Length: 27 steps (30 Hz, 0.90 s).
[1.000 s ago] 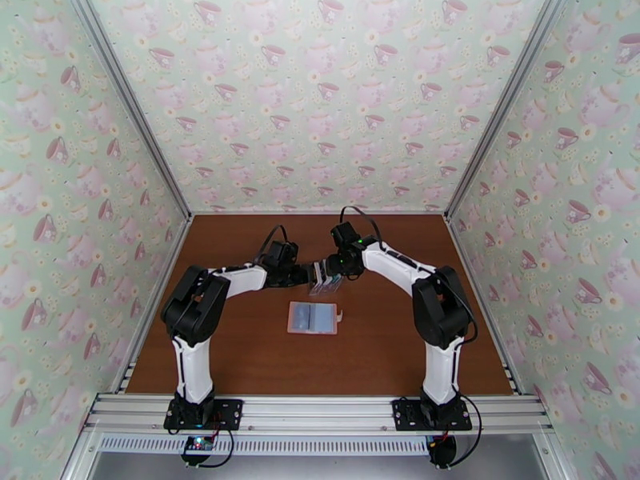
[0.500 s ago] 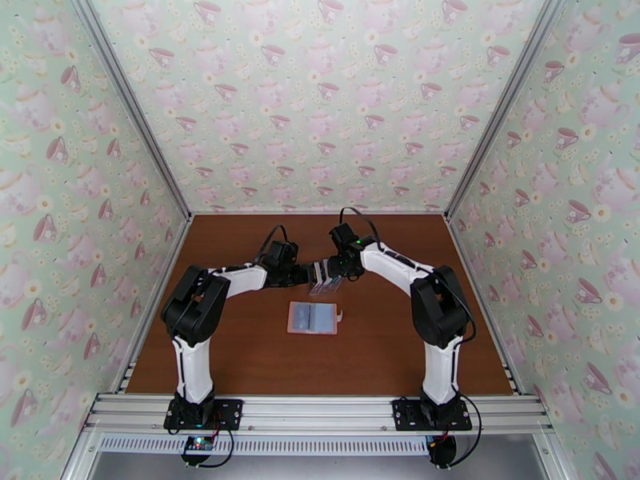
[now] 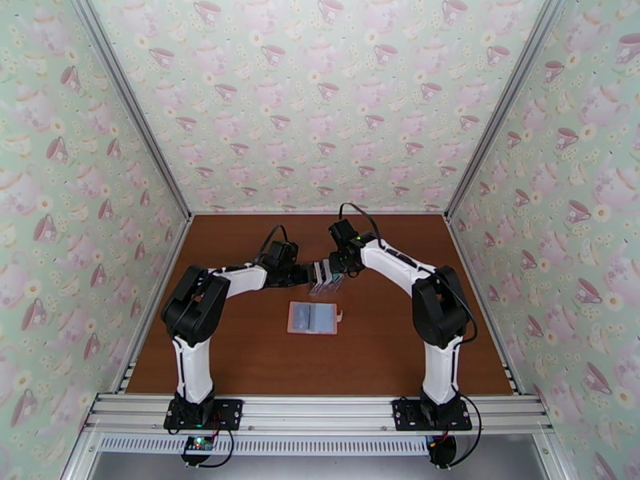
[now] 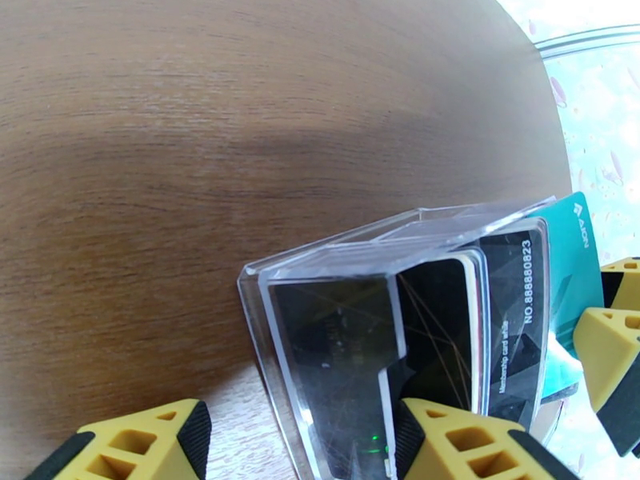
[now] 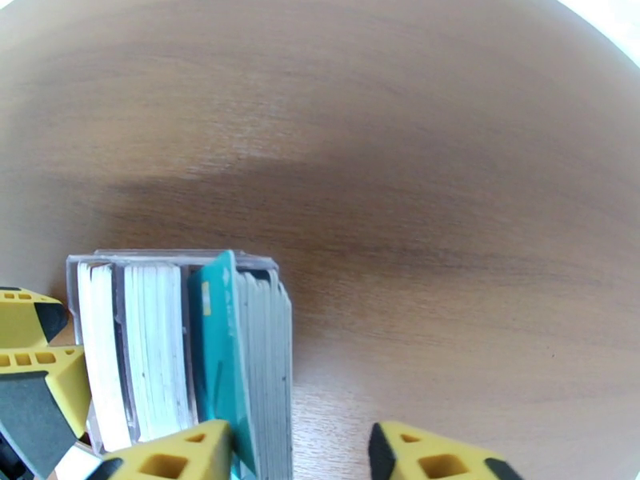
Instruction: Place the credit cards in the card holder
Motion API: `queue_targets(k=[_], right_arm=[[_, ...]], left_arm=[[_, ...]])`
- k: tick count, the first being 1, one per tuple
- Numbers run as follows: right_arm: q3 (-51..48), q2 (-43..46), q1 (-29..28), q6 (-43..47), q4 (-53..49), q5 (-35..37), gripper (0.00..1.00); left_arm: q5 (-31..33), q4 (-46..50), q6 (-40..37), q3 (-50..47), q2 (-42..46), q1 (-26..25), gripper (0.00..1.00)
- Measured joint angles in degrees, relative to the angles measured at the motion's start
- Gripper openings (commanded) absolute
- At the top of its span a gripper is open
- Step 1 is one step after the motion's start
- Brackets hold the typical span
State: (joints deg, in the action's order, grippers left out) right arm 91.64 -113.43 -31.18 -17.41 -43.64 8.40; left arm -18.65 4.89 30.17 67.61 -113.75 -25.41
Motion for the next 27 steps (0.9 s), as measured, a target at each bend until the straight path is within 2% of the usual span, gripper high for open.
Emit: queue_targets(k=[13, 21, 27], right_arm=[[0.33, 0.00, -0.33, 0.11, 0.24, -1.51, 0.23], [1.01, 0.02, -0.35, 0.15, -0.20, -1.60, 0.20], [1.38, 0.07, -0.59, 0.28, -0.46, -1.60, 0.13]], left_arm=[[-0.02, -0.04, 0.00, 0.00, 0.00, 0.00, 0.65], [0.00, -0.04, 0.00, 0.00, 0.00, 0.00, 0.65], [-0.02, -0.04, 0.00, 0.00, 0.00, 0.00, 0.65]])
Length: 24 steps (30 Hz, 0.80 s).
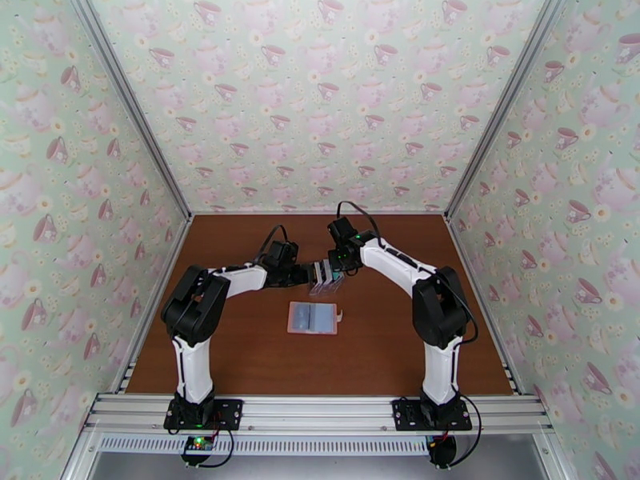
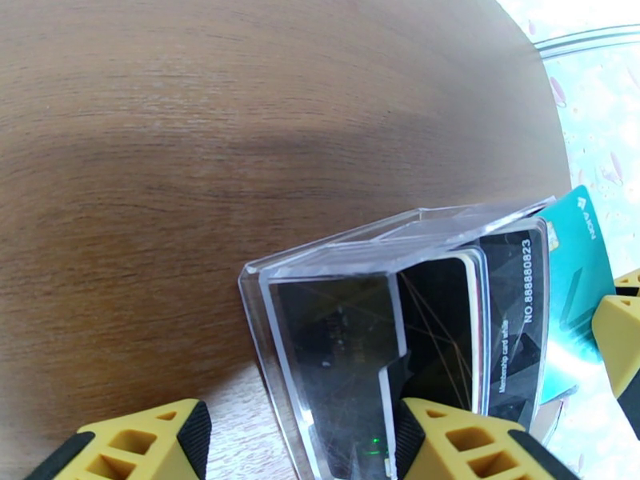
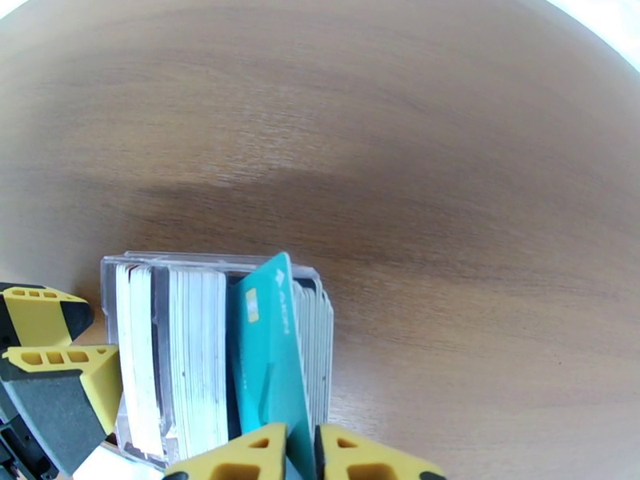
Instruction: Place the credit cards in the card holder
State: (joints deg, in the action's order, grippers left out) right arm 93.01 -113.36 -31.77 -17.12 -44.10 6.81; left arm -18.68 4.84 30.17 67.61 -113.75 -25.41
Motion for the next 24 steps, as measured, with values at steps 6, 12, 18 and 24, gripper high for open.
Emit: queue_targets(k=[6, 12, 18, 24], right_arm=[[0.07, 0.37, -0.55, -0.17, 0.02, -0.17, 0.07], [-0.90, 3.17, -0.90, -0.79, 0.11, -1.60, 0.06], [-4.92, 8.61, -1.07, -3.30, 1.44, -3.10, 0.06], [-11.65, 16.55, -2.84, -7.28, 5.01, -4.70, 0.05]], left_arm=[[0.00, 0.00, 0.02, 0.00, 0.00, 0.00, 0.65], [-0.07, -0.11, 0.00, -0.02, 0.02, 0.00, 0.66], [-0.17, -0.26, 0.00, -2.05, 2.49, 0.28, 0.67], [-0.15, 0.04, -0.24, -4.59, 9.27, 0.66, 0.68]])
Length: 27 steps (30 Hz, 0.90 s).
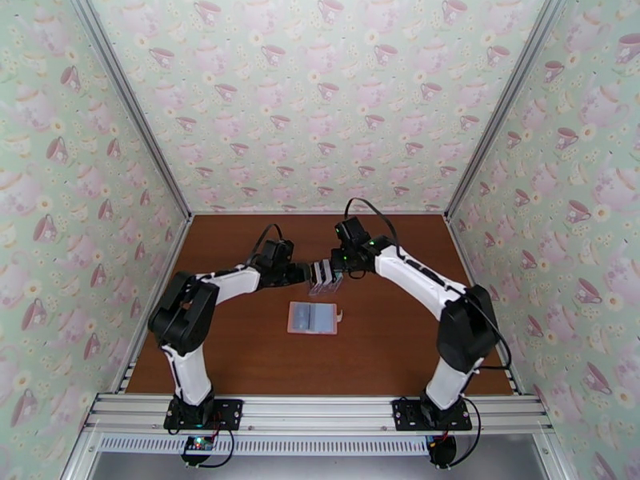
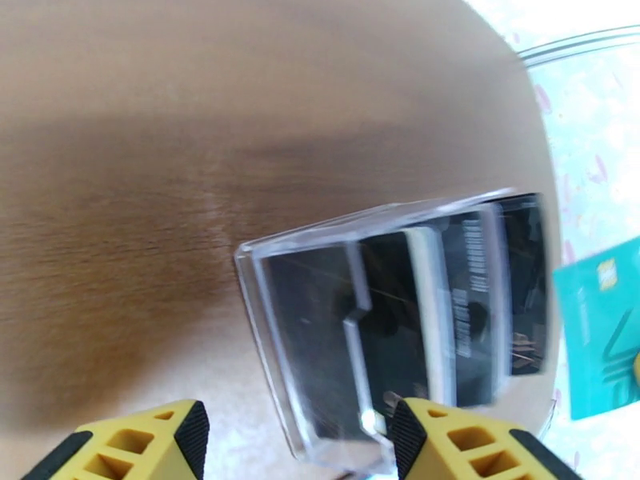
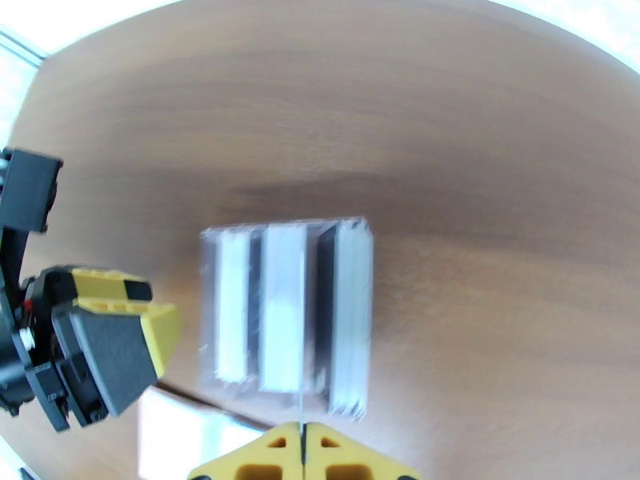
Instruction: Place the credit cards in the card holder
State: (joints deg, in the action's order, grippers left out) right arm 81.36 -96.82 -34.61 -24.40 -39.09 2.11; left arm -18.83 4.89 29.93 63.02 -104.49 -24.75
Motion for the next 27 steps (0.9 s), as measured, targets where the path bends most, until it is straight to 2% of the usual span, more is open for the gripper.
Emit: queue_targets(k=[6, 14, 20, 27], right_arm=[[-10.60, 9.18, -3.67, -5.70, 5.92, -1.36, 0.05], [-26.91, 17.20, -8.98, -16.17, 18.40, -2.03, 0.06], [-35.06, 17.86, -12.33, -22.32, 27.98, -1.90, 0.06], [-39.50, 15.72, -13.44, -26.45, 36.59, -1.88, 0.07]], left_arm=[[0.00, -0.02, -0.22, -1.90, 7.23, -0.02, 0.67], [2.03, 4.09, -1.51, -10.86, 17.55, -2.10, 0.65], [3.87, 7.06, -2.16, -17.81, 23.50, -4.39, 0.65], [5.99, 7.80, -2.43, -23.39, 25.31, -6.58, 0.64]])
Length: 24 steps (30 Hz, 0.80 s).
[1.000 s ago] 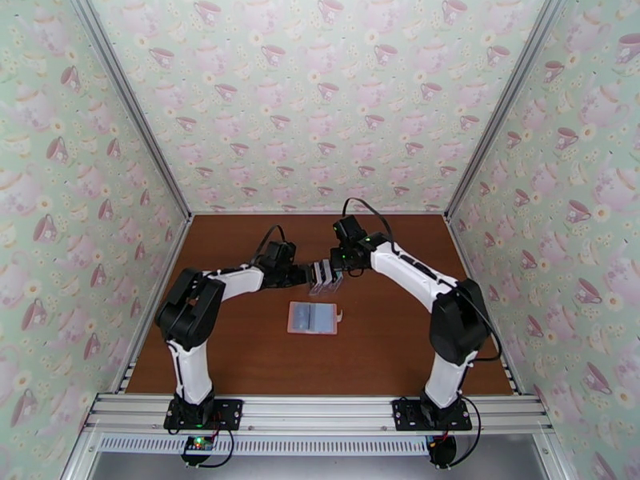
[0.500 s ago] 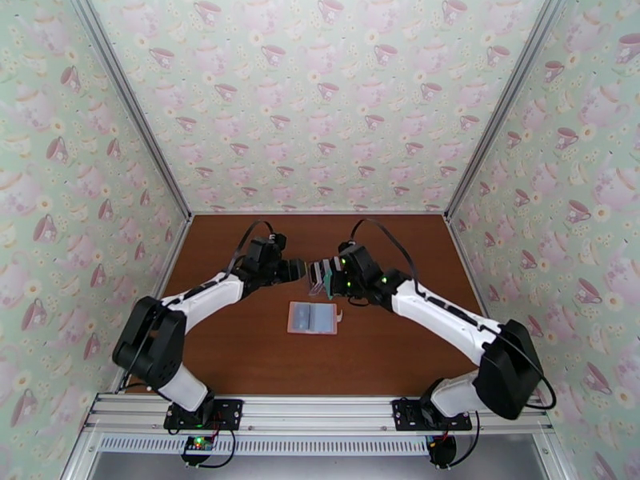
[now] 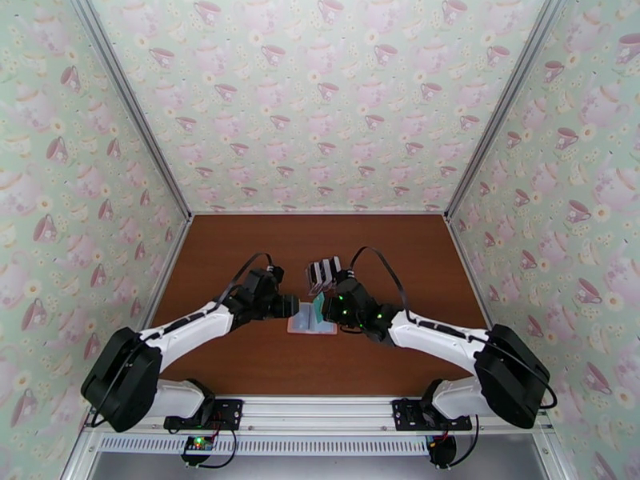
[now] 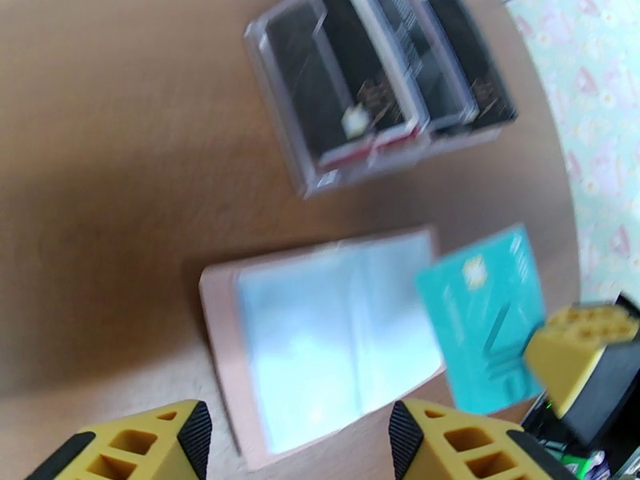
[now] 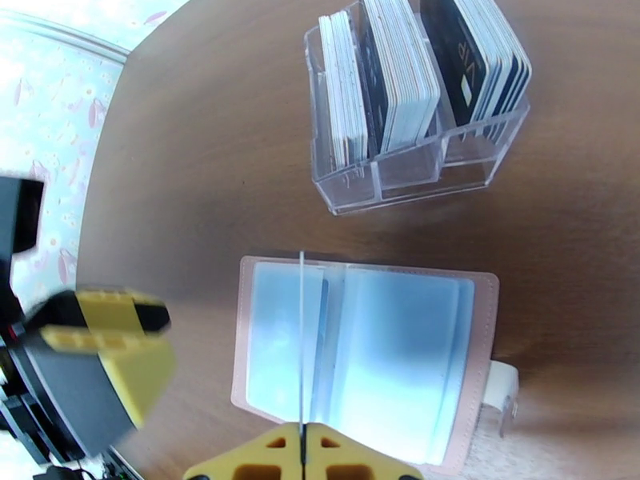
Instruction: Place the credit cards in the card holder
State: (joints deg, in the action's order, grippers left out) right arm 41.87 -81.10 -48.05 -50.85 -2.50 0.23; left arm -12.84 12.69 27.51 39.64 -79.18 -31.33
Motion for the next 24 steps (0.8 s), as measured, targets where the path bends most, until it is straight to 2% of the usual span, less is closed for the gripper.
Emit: queue_targets(k=[18, 24], right_arm=[[-5.79, -4.52, 0.00, -4.50, 12.09, 0.59, 0.07], [-6.80, -6.19, 0.00, -5.42, 15.37, 0.33, 0.08]], left_arm=[[5.16, -0.52, -2.08, -1.29, -7.04, -2.89, 0.60], [6.99, -0.50, -2.10, -1.29, -7.54, -3.17, 0.47]])
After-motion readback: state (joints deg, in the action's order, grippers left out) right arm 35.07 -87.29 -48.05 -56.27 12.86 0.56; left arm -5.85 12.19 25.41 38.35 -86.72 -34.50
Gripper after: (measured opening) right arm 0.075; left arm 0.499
